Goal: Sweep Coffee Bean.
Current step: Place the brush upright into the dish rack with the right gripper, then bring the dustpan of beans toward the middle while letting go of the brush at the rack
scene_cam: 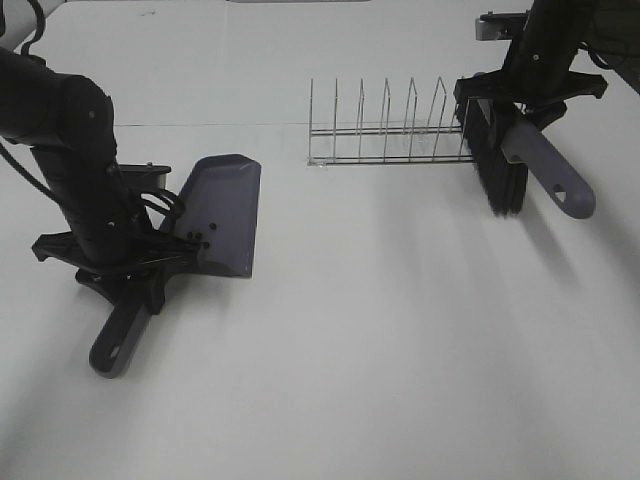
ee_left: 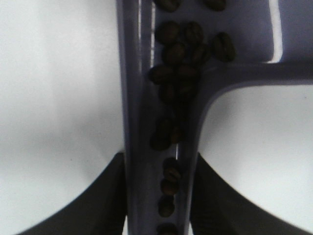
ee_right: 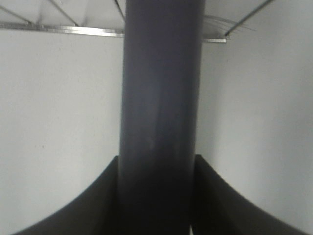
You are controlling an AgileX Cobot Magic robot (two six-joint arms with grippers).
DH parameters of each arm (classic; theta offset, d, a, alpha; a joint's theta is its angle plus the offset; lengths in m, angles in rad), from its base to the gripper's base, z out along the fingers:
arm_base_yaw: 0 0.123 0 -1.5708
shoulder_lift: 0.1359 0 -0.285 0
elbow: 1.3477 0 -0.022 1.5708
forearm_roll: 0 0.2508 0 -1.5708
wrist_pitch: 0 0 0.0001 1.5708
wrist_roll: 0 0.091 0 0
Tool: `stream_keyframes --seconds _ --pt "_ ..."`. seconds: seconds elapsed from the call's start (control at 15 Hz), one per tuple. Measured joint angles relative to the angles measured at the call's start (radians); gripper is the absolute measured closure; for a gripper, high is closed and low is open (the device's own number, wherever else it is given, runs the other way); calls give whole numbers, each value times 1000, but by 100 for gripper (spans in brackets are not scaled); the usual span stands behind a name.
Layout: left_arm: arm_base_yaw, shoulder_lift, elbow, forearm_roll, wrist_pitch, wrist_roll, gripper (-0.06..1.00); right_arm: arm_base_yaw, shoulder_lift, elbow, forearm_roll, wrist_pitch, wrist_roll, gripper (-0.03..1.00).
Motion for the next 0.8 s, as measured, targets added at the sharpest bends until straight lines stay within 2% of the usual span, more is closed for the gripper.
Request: stream_keyframes --seconds 0.2,0.47,0.53,0.67,0.73,0.8 --pt "0 0 0 0 0 0 62 0 50 -123 0 -1 0 68" --pt "0 0 0 0 0 0 62 0 104 -152 0 0 19 68" --pt "0 0 0 -3 -1 0 62 0 104 -154 0 0 32 61" --pt "0 0 0 -28 -7 0 62 0 104 -185 0 -2 70 35" --pt "0 -1 -4 -44 -11 0 62 0 95 -190 0 -4 73 26" --pt "-1 -1 -10 -51 -15 0 62 0 89 -190 1 -4 74 24"
